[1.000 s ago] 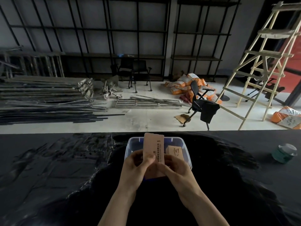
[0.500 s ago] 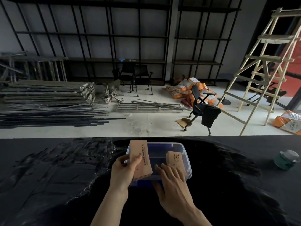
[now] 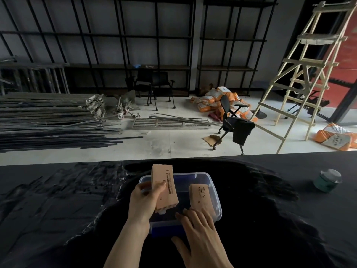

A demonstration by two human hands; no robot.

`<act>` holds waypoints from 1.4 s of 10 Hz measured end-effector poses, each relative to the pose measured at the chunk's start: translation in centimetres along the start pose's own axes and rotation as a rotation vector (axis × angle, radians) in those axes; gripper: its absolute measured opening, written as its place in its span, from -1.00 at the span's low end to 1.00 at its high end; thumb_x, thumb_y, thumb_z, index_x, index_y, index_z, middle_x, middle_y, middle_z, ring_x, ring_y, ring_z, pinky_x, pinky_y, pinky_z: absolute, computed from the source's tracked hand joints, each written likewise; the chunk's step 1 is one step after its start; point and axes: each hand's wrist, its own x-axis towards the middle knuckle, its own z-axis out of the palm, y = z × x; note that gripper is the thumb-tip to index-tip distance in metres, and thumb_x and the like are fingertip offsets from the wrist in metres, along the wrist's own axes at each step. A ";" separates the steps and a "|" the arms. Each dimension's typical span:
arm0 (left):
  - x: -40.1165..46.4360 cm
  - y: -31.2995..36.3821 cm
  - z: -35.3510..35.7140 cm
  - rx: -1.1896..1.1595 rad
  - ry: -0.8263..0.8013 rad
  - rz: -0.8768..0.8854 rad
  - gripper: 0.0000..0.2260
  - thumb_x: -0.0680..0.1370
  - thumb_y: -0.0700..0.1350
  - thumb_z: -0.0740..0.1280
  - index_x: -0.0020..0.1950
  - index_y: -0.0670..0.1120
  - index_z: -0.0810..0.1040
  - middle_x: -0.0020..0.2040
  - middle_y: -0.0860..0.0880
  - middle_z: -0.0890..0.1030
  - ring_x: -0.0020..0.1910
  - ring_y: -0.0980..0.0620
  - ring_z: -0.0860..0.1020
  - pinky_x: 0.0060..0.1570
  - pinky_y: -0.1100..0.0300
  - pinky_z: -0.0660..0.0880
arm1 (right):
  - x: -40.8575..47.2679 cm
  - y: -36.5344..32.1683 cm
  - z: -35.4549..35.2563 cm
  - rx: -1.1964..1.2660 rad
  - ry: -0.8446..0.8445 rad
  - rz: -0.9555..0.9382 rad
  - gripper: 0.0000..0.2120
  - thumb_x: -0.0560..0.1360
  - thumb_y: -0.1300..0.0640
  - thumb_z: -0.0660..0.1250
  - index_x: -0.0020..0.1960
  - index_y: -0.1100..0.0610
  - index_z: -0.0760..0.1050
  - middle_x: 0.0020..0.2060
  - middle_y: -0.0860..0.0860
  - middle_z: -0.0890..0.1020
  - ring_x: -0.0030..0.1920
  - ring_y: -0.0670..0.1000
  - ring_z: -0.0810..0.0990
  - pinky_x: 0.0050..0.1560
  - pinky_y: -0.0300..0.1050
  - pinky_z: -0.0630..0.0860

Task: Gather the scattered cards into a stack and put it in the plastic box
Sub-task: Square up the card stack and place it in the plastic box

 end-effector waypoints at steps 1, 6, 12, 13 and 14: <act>1.3 -0.6 2.8 0.059 -0.045 -0.056 -0.77 0.44 0.03 0.56 0.01 0.02 0.61 -0.06 -0.07 0.73 -0.02 -0.07 0.66 -0.25 0.09 0.60 | 0.5 5.6 -0.7 0.160 0.277 0.194 -0.50 0.61 -0.24 0.18 0.47 -0.04 0.44 0.41 0.01 0.55 0.42 0.06 0.47 0.43 0.10 0.37; 4.1 -2.6 5.1 0.383 -0.080 -0.224 -0.65 0.51 0.01 0.51 0.20 -0.14 0.57 0.05 -0.15 0.73 0.12 -0.17 0.65 0.18 -0.11 0.58 | -1.2 17.2 5.8 -0.117 -0.295 0.612 -0.09 0.35 -0.55 -0.52 0.64 -0.26 -0.26 0.68 0.09 -0.18 0.63 0.21 -0.32 0.54 0.42 -0.28; 4.1 -2.7 6.9 1.156 -0.175 -0.092 -0.29 0.49 0.42 0.22 0.43 -0.06 0.46 0.41 -0.11 0.51 0.32 -0.13 0.54 0.15 0.00 0.50 | -2.1 15.6 4.6 -0.160 -0.224 0.616 -0.20 0.45 -0.53 -0.39 0.63 -0.26 -0.25 0.68 0.08 -0.15 0.63 0.19 -0.30 0.56 0.40 -0.24; 3.9 -3.0 7.6 1.066 -0.176 -0.050 -0.50 0.56 0.31 0.23 0.19 -0.07 0.59 -0.03 0.04 0.64 -0.13 0.06 0.57 -0.10 0.12 0.46 | -2.1 15.7 4.5 -0.166 -0.221 0.620 -0.20 0.45 -0.53 -0.39 0.63 -0.27 -0.26 0.68 0.08 -0.15 0.64 0.19 -0.30 0.56 0.40 -0.23; 3.6 -2.9 8.3 1.071 -0.181 -0.025 -0.64 0.60 0.25 0.23 -0.01 -0.02 0.57 -0.26 0.12 0.52 -0.32 0.17 0.46 -0.33 0.21 0.37 | -2.0 15.7 4.3 -0.165 -0.217 0.623 -0.20 0.45 -0.52 -0.39 0.63 -0.27 -0.25 0.68 0.08 -0.15 0.64 0.19 -0.30 0.56 0.40 -0.23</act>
